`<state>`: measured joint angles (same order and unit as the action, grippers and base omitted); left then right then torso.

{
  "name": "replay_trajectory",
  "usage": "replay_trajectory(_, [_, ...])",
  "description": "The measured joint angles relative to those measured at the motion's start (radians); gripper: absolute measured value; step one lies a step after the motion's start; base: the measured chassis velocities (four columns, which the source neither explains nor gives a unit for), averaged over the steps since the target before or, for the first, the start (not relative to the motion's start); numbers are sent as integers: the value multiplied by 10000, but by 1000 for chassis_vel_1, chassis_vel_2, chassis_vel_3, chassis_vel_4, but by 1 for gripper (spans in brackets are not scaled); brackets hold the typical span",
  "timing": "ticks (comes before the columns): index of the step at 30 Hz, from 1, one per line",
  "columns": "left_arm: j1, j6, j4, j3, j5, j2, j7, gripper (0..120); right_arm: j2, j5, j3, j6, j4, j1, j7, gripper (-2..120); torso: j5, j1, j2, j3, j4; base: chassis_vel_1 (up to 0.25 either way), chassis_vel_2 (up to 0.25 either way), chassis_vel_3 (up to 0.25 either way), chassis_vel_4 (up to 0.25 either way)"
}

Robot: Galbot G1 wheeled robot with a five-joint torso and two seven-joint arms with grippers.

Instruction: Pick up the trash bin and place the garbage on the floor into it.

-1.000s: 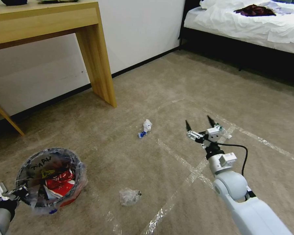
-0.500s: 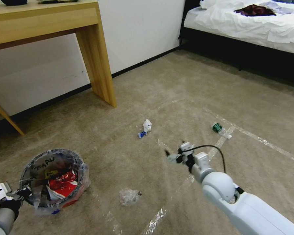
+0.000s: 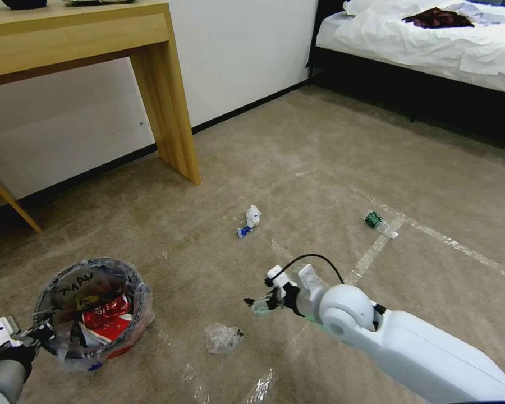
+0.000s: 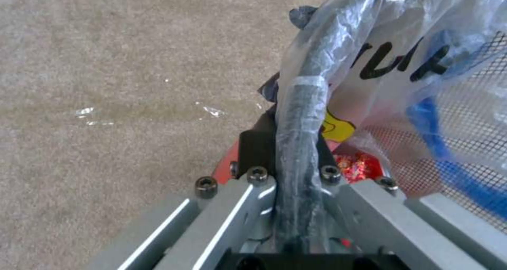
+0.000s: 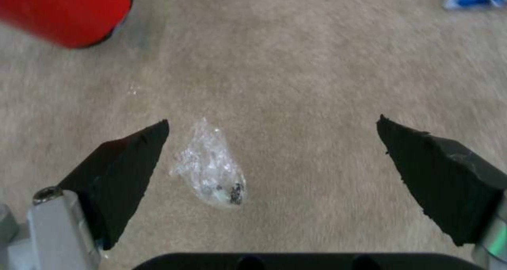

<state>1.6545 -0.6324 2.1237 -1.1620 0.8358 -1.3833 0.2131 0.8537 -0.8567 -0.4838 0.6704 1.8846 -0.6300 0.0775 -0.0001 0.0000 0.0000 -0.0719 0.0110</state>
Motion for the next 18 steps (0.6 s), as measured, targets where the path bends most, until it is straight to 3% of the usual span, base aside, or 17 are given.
replay_trajectory(16, [20,36,0,-65,-84,-81,-45,0,378,1721,-822,-609,-1049,645,-1365,100,0,0,-1,0,2,0,0,0,0])
replay_trajectory(18, [15,36,3,-69,-82,-77,-24,0,353,2056,-926,-1270,-1352,671,-1985,100,1,0,0,-1,2,0,0,0,0])
